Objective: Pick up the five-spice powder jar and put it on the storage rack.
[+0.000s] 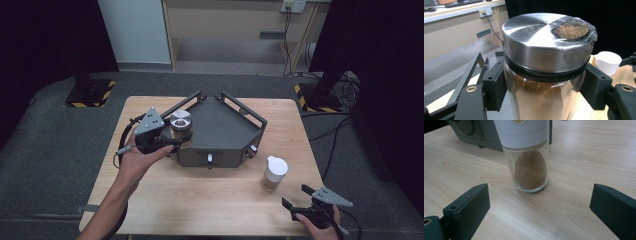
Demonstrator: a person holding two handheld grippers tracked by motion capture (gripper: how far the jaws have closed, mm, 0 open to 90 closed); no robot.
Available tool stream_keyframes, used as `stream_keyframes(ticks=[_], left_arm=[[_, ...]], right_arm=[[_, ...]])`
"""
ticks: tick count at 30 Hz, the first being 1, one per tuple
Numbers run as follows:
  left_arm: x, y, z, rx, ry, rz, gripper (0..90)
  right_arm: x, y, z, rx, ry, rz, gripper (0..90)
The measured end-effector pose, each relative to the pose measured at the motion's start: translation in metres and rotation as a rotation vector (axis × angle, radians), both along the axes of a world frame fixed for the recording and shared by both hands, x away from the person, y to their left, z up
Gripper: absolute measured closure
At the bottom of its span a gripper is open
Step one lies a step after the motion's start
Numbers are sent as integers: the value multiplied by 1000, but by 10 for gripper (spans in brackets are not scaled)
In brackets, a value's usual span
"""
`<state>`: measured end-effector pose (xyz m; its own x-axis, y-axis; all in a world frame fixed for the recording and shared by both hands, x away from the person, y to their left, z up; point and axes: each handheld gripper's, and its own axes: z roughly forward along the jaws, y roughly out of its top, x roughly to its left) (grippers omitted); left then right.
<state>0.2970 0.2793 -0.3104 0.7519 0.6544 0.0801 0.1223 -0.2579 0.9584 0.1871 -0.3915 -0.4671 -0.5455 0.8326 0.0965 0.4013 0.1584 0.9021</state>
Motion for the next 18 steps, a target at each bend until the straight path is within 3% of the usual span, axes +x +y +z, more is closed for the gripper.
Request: stream_keyframes(ticks=[4,18], left_arm=[[9,1,-5,-20,5,10,299],[34,-7,-30,-26,6,45,299]], right_arm=[[0,0,0,-2,1,1,33],[-1,3,-1,-4,8,8,37]])
